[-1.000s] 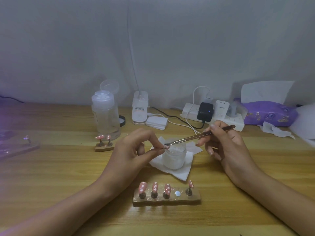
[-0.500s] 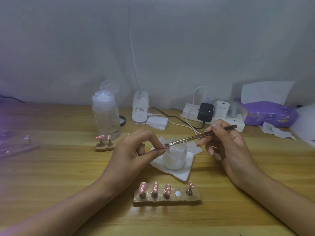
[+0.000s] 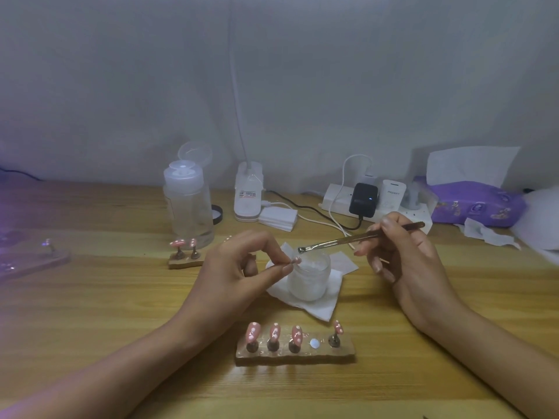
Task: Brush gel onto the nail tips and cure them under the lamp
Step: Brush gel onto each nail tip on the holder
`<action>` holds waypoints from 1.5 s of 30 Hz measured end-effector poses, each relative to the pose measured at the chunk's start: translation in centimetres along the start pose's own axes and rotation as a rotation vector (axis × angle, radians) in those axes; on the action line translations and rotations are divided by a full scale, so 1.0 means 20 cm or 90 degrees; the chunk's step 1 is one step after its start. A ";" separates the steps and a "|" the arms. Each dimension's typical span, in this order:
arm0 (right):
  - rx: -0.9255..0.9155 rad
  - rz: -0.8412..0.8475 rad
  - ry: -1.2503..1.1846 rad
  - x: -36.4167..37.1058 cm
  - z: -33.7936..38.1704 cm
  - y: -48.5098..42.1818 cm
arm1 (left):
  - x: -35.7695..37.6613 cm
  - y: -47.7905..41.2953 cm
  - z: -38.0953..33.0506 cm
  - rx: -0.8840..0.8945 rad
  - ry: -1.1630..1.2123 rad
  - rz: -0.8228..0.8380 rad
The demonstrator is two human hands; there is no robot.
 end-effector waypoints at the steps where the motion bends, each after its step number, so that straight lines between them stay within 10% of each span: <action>1: -0.005 0.018 0.006 0.00 0.00 0.00 | 0.00 0.00 0.00 0.001 -0.004 0.001; 45: -0.009 -0.002 0.040 0.00 0.00 0.01 | -0.01 0.01 0.02 -0.043 0.003 0.021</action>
Point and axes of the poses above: each hand's wrist, its own y-axis away from the middle knuckle, its own x-axis out of the palm, z = x × y, the point moved 1 cm from there along -y, towards the middle knuckle, and after that the axes turned 9 degrees about -x, right-handed, at the moved point
